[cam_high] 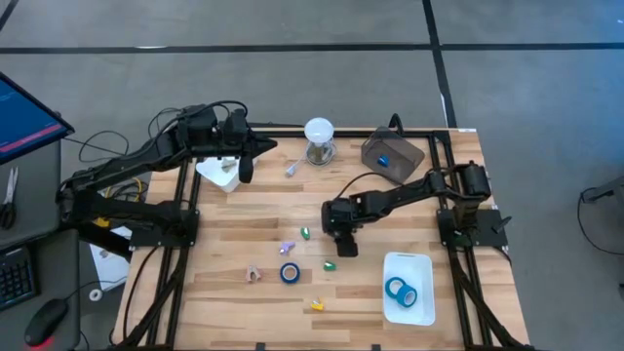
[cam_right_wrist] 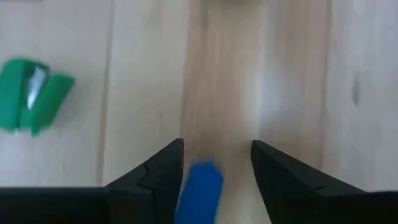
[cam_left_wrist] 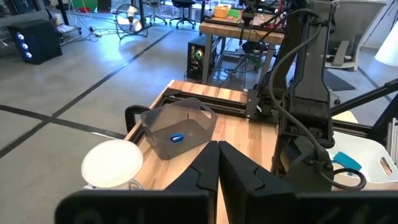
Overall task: Pick and place Stapler, Stapler remover, tape
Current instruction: Put the blue stapler into the black bin
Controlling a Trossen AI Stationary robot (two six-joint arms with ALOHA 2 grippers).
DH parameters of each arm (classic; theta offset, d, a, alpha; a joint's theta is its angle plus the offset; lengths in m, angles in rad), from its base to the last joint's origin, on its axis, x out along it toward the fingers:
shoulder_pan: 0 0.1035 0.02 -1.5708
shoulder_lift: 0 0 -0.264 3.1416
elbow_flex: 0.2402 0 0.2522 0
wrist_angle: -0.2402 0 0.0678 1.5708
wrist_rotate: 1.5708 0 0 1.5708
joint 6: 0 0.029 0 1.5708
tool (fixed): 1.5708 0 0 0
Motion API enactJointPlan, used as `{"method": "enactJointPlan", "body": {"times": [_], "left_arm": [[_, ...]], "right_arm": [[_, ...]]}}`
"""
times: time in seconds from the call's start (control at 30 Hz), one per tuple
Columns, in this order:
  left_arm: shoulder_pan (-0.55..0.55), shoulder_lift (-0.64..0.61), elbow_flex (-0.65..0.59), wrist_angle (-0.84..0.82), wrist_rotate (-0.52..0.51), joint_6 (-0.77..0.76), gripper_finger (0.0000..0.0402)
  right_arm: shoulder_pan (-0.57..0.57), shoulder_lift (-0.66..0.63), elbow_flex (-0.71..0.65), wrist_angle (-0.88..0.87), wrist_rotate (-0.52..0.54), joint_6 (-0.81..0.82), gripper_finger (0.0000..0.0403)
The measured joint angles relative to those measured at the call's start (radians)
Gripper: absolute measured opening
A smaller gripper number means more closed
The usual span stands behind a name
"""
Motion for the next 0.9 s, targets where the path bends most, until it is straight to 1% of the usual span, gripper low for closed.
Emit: {"method": "enactJointPlan", "body": {"times": [0.1,0.2,0.43,0.6,0.9], "left_arm": [[0.000,0.000,0.000,0.000,0.000,0.000,0.0003],[0.000,0.000,0.000,0.001,0.000,0.000,0.0003],[0.000,0.000,0.000,0.000,0.000,0.000,0.0003],[0.000,0.000,0.000,-0.002,0.000,0.000,0.0003],[0.000,0.000,0.000,-0.004,0.000,0.000,0.0003]], "right_arm": [[-0.014,-0.035,0.027,-0.056,0.010,0.019,0.0177],[-0.025,-0.065,0.052,-0.131,0.014,0.020,0.0182],[-0.031,-0.078,0.072,-0.230,-0.007,0.021,0.0217],[-0.007,-0.065,0.072,-0.246,-0.055,0.045,0.0234],[0.043,-0.065,0.072,-0.264,-0.069,0.050,0.0228]]}}
